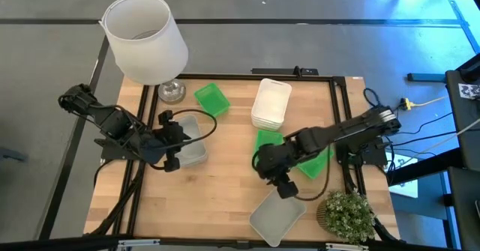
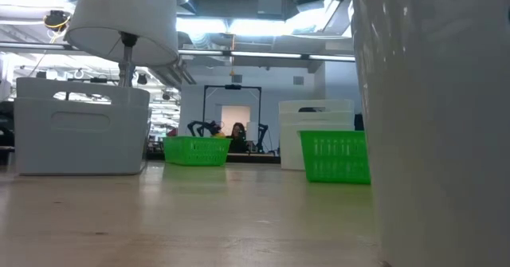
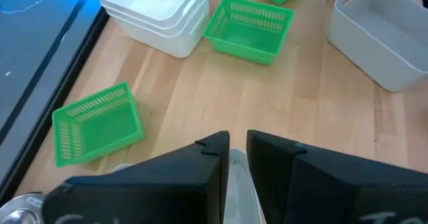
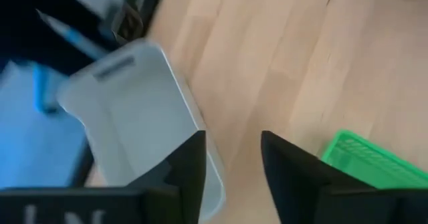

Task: Stack baskets by color
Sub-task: Stack the bottom gray bin on top of the top gray bin

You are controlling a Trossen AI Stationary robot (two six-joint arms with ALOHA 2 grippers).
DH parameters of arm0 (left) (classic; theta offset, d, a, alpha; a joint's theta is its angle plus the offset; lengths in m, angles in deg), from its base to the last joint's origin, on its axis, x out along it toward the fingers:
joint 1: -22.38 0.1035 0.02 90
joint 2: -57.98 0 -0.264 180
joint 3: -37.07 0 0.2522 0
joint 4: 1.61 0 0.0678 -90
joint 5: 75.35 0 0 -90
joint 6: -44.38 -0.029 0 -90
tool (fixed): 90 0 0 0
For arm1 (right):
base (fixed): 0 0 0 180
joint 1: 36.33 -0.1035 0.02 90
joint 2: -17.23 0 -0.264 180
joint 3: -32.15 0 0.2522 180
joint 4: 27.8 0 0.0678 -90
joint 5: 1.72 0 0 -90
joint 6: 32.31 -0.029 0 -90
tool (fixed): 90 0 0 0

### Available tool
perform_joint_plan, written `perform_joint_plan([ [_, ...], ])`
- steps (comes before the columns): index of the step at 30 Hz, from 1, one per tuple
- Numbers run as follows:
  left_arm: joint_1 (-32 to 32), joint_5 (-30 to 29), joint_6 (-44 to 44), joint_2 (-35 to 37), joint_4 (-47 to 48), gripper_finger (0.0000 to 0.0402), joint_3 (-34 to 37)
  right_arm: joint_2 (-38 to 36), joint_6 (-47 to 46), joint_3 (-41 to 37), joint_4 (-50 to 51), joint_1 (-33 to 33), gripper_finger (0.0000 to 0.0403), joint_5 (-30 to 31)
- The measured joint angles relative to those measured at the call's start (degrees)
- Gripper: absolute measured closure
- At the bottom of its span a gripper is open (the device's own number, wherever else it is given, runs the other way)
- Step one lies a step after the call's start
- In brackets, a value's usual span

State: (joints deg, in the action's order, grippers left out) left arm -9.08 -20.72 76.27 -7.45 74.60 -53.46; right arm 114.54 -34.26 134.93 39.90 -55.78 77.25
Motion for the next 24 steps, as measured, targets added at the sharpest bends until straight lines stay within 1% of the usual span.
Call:
perform_joint_plan([
  [3,0.0,0.0,-0.3,0.0,0.0,0.0358,0.0,2.9,6.3,0.0,0.7,-0.8,0.0241,-0.1],
  [6,0.0,0.0,-0.5,0.0,0.0,0.0358,0.0,5.4,11.9,0.0,0.6,-1.3,0.0238,-0.5],
  [12,0.0,0.0,-0.6,0.0,0.0,0.0358,0.0,10.3,17.5,0.0,0.7,-1.1,0.0238,-2.6],
  [17,0.0,0.0,-2.4,0.0,0.0,0.0358,0.0,13.5,17.7,0.0,0.5,-1.2,0.0238,-7.5],
  [24,0.0,0.1,-4.0,0.0,0.1,0.0358,0.0,16.6,17.2,0.0,0.1,-1.6,0.0238,-7.5],
])
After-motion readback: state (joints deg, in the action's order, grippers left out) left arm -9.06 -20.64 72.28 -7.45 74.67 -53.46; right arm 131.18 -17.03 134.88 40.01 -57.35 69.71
